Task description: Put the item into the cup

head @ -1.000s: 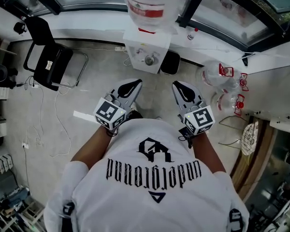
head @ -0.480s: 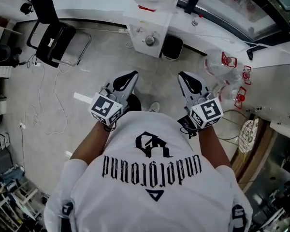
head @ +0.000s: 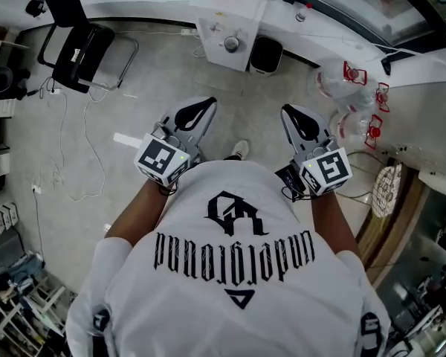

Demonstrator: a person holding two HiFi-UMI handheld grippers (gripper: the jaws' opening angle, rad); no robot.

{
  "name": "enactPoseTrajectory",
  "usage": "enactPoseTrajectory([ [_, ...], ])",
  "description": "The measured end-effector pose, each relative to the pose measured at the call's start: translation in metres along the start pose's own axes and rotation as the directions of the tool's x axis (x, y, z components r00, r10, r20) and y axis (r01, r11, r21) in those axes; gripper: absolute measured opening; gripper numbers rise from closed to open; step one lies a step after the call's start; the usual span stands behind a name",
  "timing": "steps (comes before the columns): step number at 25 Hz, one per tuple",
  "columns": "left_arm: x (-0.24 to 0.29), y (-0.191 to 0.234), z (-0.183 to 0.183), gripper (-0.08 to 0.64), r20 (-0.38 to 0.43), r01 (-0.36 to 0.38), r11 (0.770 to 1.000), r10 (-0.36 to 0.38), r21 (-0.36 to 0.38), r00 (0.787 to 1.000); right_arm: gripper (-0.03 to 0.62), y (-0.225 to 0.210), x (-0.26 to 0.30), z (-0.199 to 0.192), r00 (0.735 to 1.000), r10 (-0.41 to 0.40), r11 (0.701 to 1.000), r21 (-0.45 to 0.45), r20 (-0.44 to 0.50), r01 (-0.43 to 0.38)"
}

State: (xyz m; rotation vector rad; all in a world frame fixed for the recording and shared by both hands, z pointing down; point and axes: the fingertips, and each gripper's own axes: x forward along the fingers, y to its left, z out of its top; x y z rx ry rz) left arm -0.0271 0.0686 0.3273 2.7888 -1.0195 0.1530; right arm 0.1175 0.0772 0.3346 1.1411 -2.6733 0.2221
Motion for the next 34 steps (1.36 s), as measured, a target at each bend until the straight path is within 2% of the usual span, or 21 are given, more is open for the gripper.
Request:
enactPoseTrajectory([
  [16, -0.104, 0.045, 0.015, 0.015, 0.018, 0.101, 0.995, -0.102, 0.018, 0.995, 0.029, 0.109, 0.036, 0.024, 0.997, -0.070, 0.998, 0.007, 0.017, 0.069],
  [28, -0.178, 0.081, -0.001, 0.015, 0.021, 0.159, 0.987, -0.159, 0.008, 0.987, 0.028, 0.188, 0.068, 0.022, 0.993, -0.121, 0.993, 0.020, 0.000, 0.121],
  [34, -0.200, 0.096, -0.003, 0.015, 0.017, 0.168, 0.986, -0.169, 0.008, 0.986, 0.028, 0.211, 0.079, 0.026, 0.991, -0.132, 0.991, 0.024, 0.003, 0.132],
])
